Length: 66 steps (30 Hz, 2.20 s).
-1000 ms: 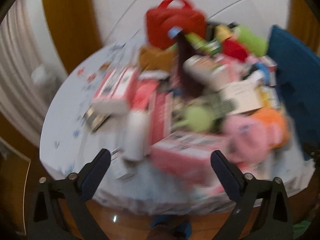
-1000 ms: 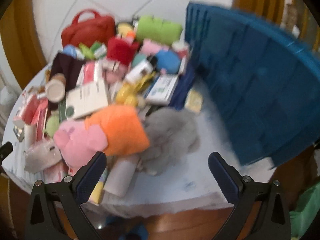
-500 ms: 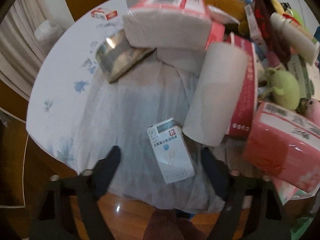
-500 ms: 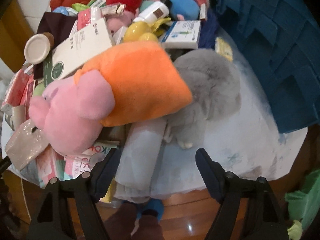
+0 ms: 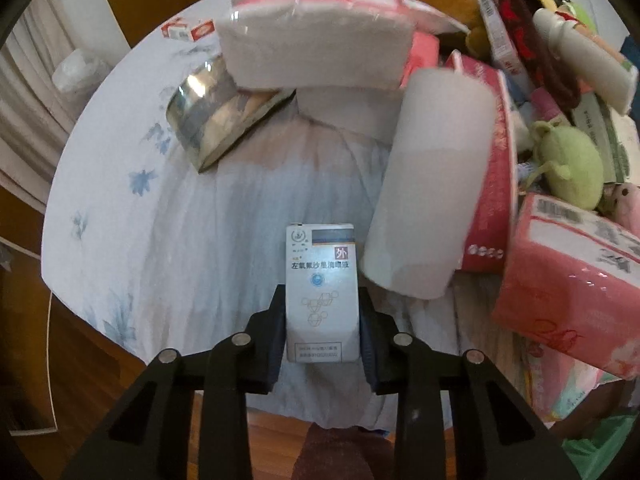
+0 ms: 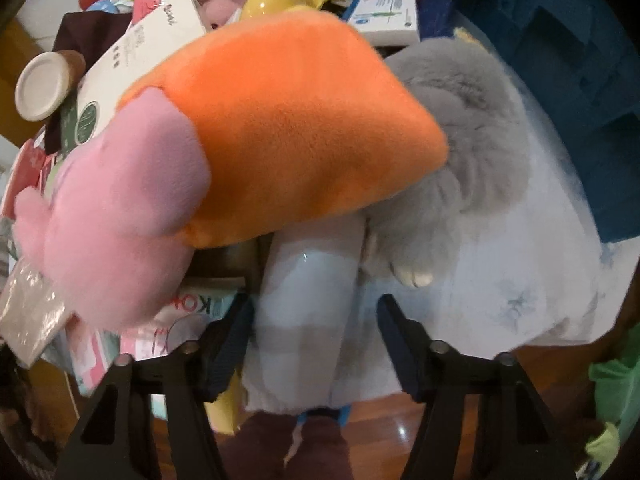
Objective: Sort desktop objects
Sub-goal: 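Grasp a white medicine box with the left tool while the right grasps a white paper roll, then carry the box with the left tool while the right tool carries the roll into the crate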
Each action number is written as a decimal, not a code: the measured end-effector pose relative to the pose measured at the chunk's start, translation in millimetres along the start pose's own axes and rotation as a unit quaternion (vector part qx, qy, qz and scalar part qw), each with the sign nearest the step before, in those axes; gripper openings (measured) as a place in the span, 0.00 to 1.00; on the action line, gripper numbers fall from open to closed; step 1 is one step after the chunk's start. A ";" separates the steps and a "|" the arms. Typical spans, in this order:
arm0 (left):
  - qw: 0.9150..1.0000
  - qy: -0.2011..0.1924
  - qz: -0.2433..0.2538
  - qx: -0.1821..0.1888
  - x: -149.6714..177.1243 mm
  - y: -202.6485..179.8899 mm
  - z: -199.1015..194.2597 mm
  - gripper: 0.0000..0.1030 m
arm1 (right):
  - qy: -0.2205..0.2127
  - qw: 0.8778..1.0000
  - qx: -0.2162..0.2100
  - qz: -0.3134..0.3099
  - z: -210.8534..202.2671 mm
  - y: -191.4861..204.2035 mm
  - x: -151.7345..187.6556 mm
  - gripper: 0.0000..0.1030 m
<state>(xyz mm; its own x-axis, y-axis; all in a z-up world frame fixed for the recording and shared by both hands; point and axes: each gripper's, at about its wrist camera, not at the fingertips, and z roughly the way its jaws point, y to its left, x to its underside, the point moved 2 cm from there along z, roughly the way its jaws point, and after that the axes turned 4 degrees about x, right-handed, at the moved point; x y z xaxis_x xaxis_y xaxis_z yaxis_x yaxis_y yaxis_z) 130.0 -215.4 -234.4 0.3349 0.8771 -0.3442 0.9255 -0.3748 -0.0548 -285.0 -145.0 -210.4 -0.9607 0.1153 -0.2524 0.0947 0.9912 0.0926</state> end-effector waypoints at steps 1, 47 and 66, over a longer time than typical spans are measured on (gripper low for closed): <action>1.000 -0.008 0.005 -0.001 -0.2 -4.0 -6.6 0.30 | 0.001 1.000 -0.001 0.001 3.0 0.2 -1.2 0.53; 0.936 -0.339 -0.076 -0.047 -296.7 -409.4 -194.1 0.29 | -0.344 0.936 0.054 -0.046 -328.7 -211.1 -119.8 0.45; 0.977 0.095 -0.187 -0.040 -498.7 -509.1 17.5 0.29 | 0.003 0.958 0.009 -0.286 -160.1 -391.9 -300.1 0.45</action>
<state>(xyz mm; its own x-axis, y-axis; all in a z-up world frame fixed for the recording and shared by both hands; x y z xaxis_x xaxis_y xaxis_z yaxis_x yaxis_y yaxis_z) -511.3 -467.3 -51.3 -0.0090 0.9909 -0.1340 0.9978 0.0001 -0.0668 -75.5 -578.4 -16.7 -0.8577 -0.4479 -0.2524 -0.4439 0.8929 -0.0758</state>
